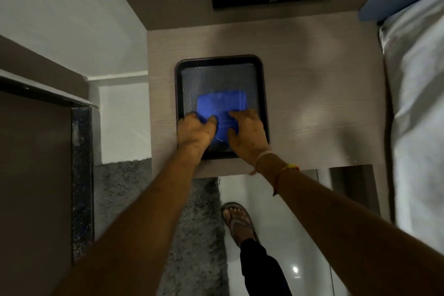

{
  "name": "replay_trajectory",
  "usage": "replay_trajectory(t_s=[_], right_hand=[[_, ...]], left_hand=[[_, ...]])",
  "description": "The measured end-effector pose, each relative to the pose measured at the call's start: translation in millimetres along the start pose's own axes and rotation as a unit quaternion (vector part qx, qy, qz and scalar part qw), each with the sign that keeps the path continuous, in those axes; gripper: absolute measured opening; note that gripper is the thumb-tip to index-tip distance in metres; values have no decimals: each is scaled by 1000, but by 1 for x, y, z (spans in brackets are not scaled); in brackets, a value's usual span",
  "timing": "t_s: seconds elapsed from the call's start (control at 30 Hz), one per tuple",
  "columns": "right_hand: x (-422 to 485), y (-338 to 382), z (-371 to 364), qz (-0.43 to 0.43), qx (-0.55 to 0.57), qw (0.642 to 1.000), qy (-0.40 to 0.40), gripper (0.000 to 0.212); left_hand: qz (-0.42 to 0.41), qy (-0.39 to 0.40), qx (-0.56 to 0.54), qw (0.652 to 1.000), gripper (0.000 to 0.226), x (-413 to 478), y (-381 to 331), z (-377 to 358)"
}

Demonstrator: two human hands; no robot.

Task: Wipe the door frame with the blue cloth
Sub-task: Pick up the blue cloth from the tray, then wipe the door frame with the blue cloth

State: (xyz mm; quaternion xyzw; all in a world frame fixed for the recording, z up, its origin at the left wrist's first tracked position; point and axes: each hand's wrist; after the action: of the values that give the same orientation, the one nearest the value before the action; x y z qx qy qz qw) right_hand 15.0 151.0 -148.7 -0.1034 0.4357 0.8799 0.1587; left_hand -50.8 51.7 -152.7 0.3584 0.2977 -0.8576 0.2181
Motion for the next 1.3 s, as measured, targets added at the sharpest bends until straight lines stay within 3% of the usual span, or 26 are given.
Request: replay_trajectory(t_s=[0.1,0.23,0.37,0.5,0.6,0.73,0.8,0.93,1.03,1.17,1.3], right_hand=[[-2,-6,0,18,-2,1000,5,49],[-9,-5,0,31,-4,999,20,71],[-16,9,-4,65,-136,988,25,103],[-13,44,6,116,-77,990,-10,88],[-22,89,17,128,30,990,-56,63],[-47,175,22,199,154,965,-76,54],[-68,235,23,252,195,944,-87,57],[-115,349,19,392,193,893,-112,54],[-176,444,15,485,192,845,-120,57],[-286,567,6,608,246,748,-104,64],[-408,672,-3,735,297,603,-88,55]], left_hand=[[27,17,-53,998,40,3,-5,-5],[45,75,-120,989,14,2,-13,-2],[-6,98,-136,986,20,-16,-20,9],[-74,88,-180,977,2,-51,-20,36],[-114,41,-253,960,19,-83,-10,75],[-243,-84,-220,941,22,-127,9,157],[-302,-176,-204,914,34,-156,25,214],[-365,-322,-150,861,38,-227,65,317],[-400,-436,-143,793,42,-311,110,393],[-432,-566,-126,691,49,-443,182,472],[-445,-689,-100,564,52,-576,256,528]])
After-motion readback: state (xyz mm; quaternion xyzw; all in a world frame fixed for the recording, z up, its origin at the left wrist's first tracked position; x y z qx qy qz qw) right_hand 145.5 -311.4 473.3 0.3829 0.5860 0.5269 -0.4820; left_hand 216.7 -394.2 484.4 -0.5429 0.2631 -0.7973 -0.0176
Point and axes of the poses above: each hand's wrist, its own x-axis towards the middle knuckle, its own z-axis out of the back of the hand, y = z × x, and after that the axes turned 12 degrees about z, right-handed
